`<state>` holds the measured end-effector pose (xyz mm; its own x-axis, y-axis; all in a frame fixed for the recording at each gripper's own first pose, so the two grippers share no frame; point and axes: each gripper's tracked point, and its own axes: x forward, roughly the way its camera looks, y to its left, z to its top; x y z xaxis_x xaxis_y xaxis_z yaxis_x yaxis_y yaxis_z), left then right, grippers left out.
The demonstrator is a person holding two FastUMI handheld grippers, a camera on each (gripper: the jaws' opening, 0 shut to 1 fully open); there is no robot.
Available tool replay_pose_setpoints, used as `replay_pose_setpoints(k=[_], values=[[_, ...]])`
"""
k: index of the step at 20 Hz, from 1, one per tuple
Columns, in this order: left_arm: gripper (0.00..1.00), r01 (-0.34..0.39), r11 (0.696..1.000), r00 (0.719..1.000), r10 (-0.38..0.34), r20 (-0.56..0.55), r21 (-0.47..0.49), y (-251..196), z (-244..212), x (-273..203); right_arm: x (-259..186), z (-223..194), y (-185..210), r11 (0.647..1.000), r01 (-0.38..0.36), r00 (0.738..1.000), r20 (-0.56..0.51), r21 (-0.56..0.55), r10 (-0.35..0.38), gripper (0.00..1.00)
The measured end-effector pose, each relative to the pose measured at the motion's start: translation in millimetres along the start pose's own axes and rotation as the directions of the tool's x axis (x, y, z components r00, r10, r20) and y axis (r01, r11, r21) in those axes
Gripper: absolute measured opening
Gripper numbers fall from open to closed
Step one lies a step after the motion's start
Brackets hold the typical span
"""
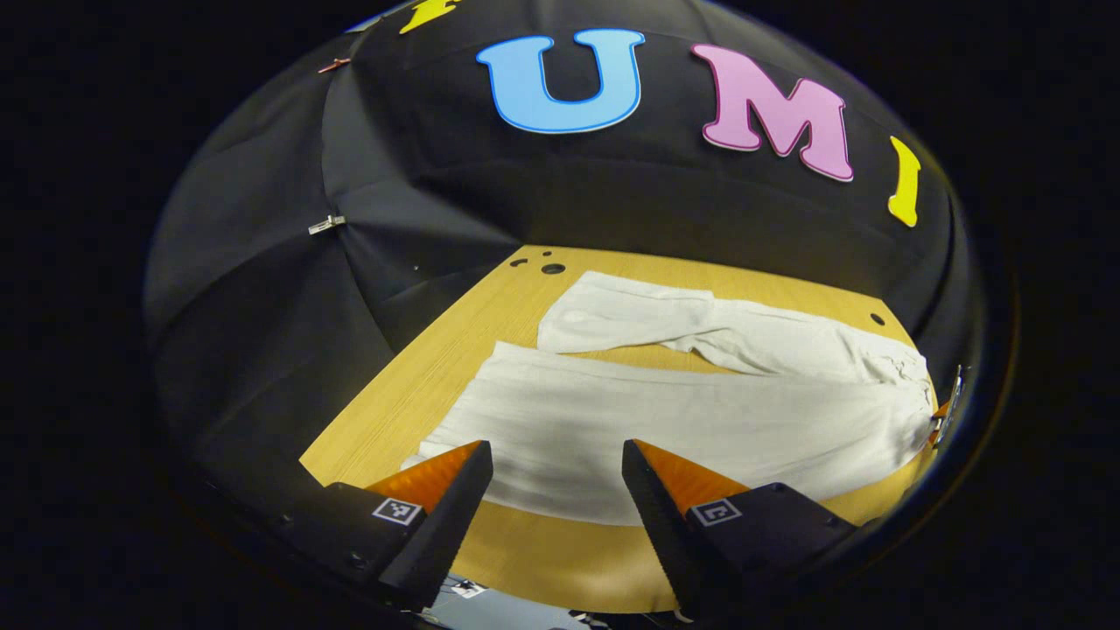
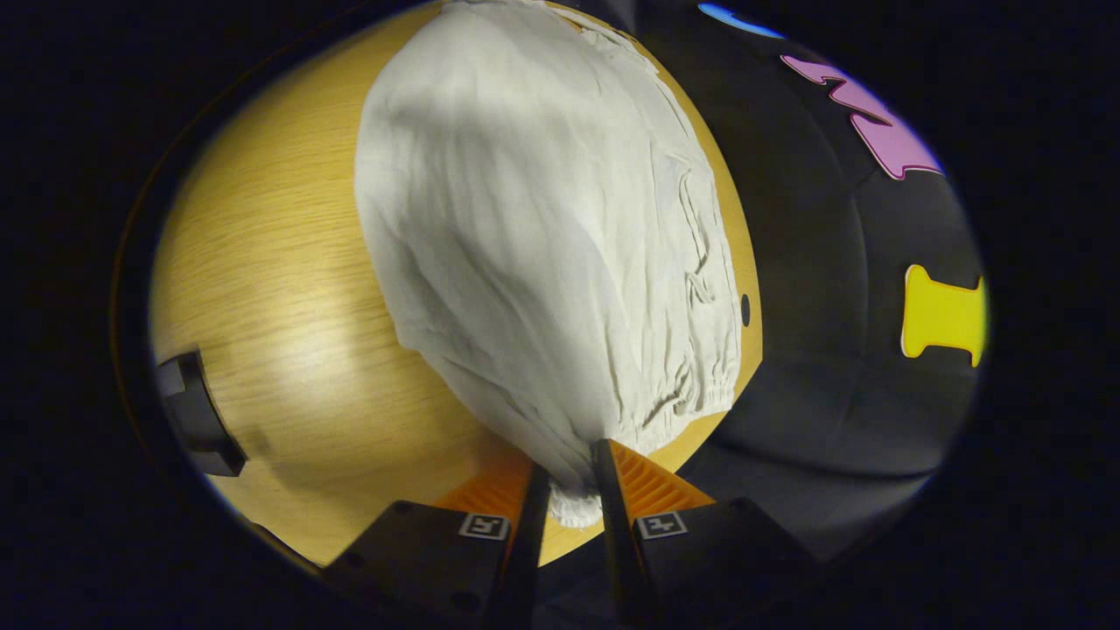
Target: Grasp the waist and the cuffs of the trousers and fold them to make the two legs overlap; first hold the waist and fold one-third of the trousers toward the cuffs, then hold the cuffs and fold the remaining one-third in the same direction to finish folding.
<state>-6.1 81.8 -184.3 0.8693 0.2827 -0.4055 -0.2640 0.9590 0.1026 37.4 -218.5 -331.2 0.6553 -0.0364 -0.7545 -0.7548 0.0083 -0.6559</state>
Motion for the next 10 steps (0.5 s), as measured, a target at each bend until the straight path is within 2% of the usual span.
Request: replay_pose_setpoints(k=[1, 2, 3, 4, 5, 7, 10], values=[[0.96, 0.003, 1.000, 1.000, -0.003, -0.011, 0.017, 3, -3, 5, 5, 0, -1, 1.000, -0.003, 1.000, -0.005, 0.002, 0.003, 0.14], [0.96, -0.003, 0.999, 1.000, 0.004, -0.017, 0.049, 11, -7, 9, 11, 1, -1, 1.000, -0.009, 1.000, -0.004, 0.003, 0.009, 0.25], [0.96, -0.008, 0.996, 1.000, 0.010, -0.019, 0.087, 20, -7, 13, 6, 0, 0, 1.000, -0.027, 1.000, -0.009, 0.006, 0.027, 0.20], [0.98, -0.009, 0.992, 1.000, 0.012, -0.024, 0.126, 28, -11, 20, 18, -3, -1, 0.999, -0.042, 0.999, -0.010, 0.012, 0.043, 0.20], [0.98, -0.005, 0.987, 0.999, 0.011, -0.036, 0.160, 36, -15, 26, 6, 1, -2, 0.997, -0.073, 0.997, -0.009, 0.018, 0.073, 0.13], [0.98, 0.014, 0.978, 0.997, 0.002, -0.078, 0.209, 52, -27, 38, 5, 2, -2, 0.991, -0.131, 0.991, 0.004, 0.033, 0.131, 0.06], [0.98, 0.040, 0.957, 0.990, 0.001, -0.140, 0.288, 85, -42, 57, 7, 1, -3, 0.983, -0.182, 0.983, 0.007, -0.010, 0.182, 0.05]])
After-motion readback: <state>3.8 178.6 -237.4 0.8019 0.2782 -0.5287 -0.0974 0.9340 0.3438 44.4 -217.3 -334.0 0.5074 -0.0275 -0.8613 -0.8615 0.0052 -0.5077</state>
